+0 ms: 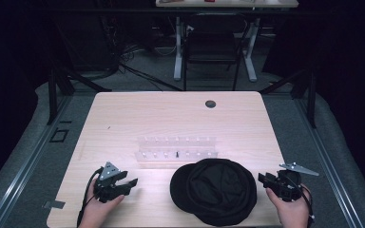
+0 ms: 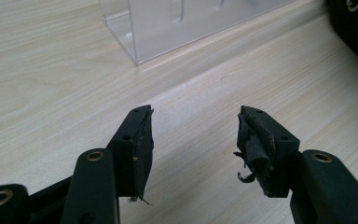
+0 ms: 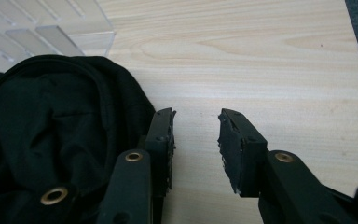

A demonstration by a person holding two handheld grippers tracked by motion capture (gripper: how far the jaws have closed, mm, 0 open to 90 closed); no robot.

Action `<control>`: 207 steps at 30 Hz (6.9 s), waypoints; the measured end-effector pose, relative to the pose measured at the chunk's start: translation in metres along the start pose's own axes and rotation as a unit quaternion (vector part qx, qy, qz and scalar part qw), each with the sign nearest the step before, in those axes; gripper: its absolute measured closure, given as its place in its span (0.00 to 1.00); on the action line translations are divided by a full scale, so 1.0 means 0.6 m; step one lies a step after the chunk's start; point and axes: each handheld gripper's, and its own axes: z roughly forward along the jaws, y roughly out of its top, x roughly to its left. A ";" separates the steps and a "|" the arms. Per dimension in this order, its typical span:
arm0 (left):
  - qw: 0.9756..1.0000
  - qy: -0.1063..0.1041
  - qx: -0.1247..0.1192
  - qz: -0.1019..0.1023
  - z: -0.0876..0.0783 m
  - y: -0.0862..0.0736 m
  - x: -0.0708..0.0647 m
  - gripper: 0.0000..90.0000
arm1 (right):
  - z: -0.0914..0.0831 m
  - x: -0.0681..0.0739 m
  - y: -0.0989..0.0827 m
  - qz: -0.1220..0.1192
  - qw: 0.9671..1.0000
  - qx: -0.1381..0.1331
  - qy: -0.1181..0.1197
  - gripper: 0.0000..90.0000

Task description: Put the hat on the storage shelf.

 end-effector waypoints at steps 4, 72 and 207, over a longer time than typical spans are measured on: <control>1.000 -0.003 -0.004 0.000 -0.004 0.001 -0.002 0.51 | -0.010 0.006 0.016 -0.020 1.000 0.015 0.005 0.71; 1.000 -0.013 -0.012 -0.005 -0.007 0.005 0.002 0.51 | 0.064 0.017 0.083 0.035 0.946 0.315 0.068 0.86; 1.000 -0.021 -0.009 -0.005 -0.006 0.006 -0.001 0.50 | -0.071 0.242 0.402 0.091 0.923 0.143 0.345 0.98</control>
